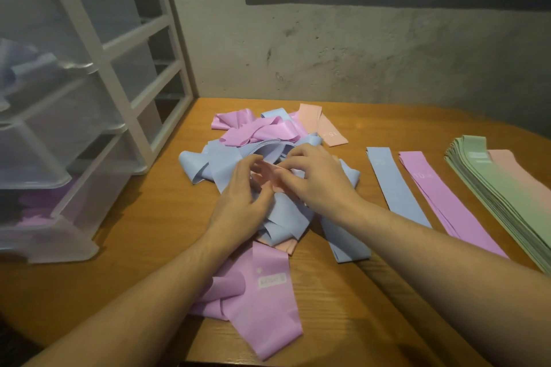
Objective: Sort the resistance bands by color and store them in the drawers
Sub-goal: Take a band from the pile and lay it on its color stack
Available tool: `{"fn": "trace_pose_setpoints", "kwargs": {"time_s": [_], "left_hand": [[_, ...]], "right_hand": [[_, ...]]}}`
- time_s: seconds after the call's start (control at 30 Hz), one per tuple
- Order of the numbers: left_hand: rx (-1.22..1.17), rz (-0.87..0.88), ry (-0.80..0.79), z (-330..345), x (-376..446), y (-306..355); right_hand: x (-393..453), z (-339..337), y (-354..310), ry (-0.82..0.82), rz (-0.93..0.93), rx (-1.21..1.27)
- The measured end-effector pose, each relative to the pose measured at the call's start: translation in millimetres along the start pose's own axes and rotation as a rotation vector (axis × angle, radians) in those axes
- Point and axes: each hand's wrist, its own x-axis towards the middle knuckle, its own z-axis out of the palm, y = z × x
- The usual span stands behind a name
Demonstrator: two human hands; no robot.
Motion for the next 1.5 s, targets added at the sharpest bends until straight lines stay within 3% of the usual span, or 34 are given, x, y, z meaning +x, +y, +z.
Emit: {"fn": "trace_pose_setpoints", "kwargs": {"time_s": [0.2, 0.37, 0.83, 1.07, 1.5], "left_hand": [[-0.065, 0.032, -0.030, -5, -5, 8], [-0.090, 0.078, -0.038, -6, -6, 10], [0.199, 0.343, 0.005, -6, -6, 21], [-0.086, 0.070, -0.104, -28, 6, 45], [-0.573, -0.251, -0.131, -32, 0, 114]], "right_hand": [[-18, -21, -25, -0.091, 0.003, 0.358], [-26, -37, -34, -0.011, 0.058, 0.620], [-35, -73, -20, -0.013, 0.197, 0.643], [-52, -97, -11, 0.053, 0.258, 0.621], [-83, -120, 6, -0.094, 0.527, 0.698]]}}
